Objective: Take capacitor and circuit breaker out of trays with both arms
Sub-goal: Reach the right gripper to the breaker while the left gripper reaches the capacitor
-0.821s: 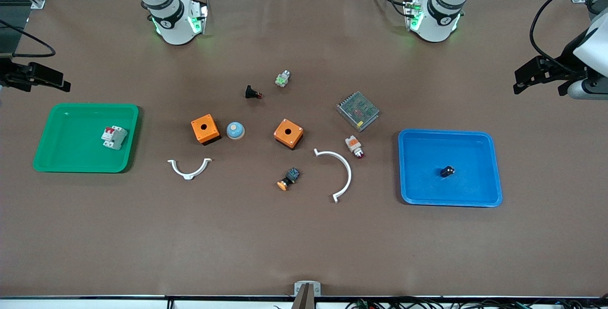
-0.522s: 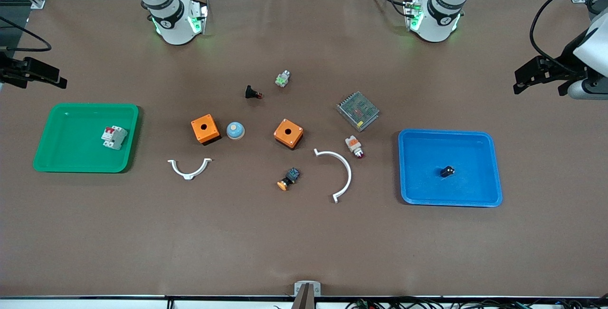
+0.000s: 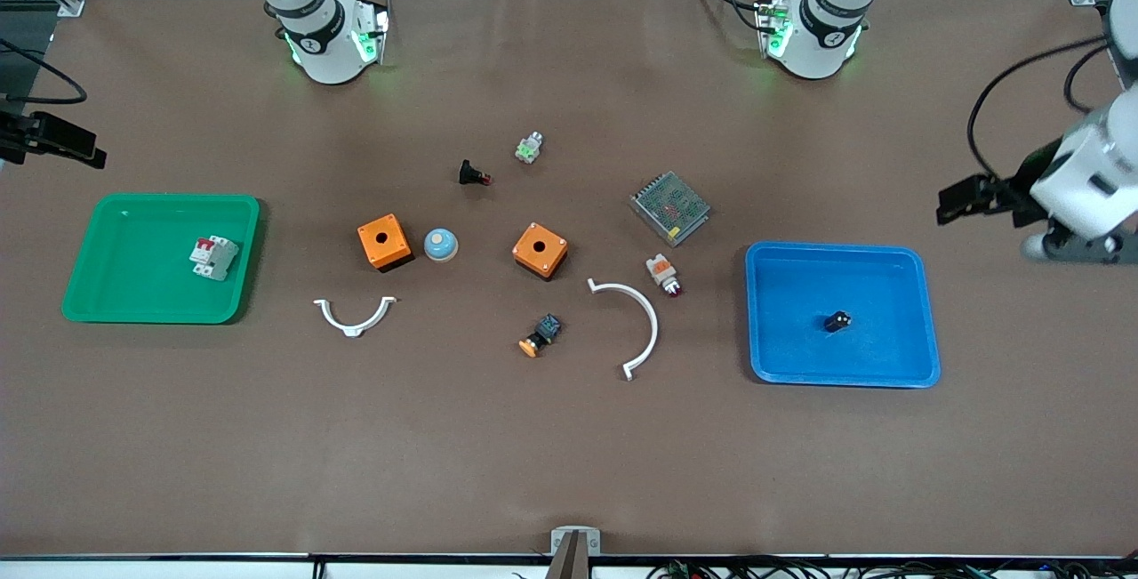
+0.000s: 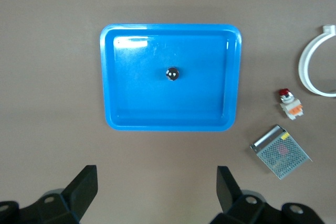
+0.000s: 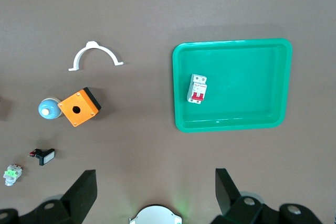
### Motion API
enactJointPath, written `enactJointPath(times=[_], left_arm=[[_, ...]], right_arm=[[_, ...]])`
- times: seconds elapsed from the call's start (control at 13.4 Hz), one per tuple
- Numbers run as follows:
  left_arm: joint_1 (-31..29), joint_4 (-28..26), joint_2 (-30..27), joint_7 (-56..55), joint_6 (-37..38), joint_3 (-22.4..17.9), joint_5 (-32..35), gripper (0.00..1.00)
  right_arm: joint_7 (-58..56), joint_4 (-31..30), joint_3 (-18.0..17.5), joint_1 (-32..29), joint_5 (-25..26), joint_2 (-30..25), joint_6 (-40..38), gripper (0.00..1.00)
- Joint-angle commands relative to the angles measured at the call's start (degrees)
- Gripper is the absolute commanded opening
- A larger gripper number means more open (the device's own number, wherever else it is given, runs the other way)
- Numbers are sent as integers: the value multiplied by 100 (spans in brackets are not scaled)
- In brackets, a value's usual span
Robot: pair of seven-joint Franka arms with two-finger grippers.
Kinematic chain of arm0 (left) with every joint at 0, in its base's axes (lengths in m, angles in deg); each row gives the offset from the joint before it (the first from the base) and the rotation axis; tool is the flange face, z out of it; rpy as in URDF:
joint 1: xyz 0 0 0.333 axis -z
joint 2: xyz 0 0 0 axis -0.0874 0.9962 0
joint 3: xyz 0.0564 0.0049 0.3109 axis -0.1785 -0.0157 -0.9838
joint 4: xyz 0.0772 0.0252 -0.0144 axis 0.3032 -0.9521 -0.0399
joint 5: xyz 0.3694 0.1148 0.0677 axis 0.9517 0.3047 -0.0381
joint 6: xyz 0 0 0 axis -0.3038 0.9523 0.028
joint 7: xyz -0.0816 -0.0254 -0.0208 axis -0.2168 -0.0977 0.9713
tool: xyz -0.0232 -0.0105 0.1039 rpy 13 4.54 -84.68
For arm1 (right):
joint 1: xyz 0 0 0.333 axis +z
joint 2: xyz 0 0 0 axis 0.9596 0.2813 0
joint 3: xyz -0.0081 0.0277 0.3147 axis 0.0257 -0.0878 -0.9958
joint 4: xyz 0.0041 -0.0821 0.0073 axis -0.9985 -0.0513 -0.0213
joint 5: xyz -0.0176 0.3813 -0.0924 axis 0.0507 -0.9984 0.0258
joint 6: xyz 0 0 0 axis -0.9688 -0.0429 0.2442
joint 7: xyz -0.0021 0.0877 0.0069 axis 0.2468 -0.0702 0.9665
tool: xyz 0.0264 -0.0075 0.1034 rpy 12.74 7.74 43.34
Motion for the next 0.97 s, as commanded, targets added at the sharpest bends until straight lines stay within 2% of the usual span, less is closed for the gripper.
enactJointPath(times=[0.0,0.15,0.22,0.37,0.52,0.9], left_arm=[[-115,-645,260,-70,-996,12,93,100],[-186,-1437,330,-70,-2209,21,84,100],[-169,-1693,539,-70,-2728,12,84,100],[-142,-1792,1031,-70,-3320,21,93,100],[-116,-1757,1462,-61,-3575,21,93,90],[-54,-1766,2034,-70,-4077,65,93,80]], right_arm=[[59,-140,1,-106,167,28,84,98],[24,-97,-8,-420,238,300,154,99],[24,-96,-8,-570,212,397,250,99],[6,-140,-8,-860,176,704,496,95],[6,-297,-8,-1054,185,960,776,96],[6,-2132,-17,-1073,229,934,2471,99]])
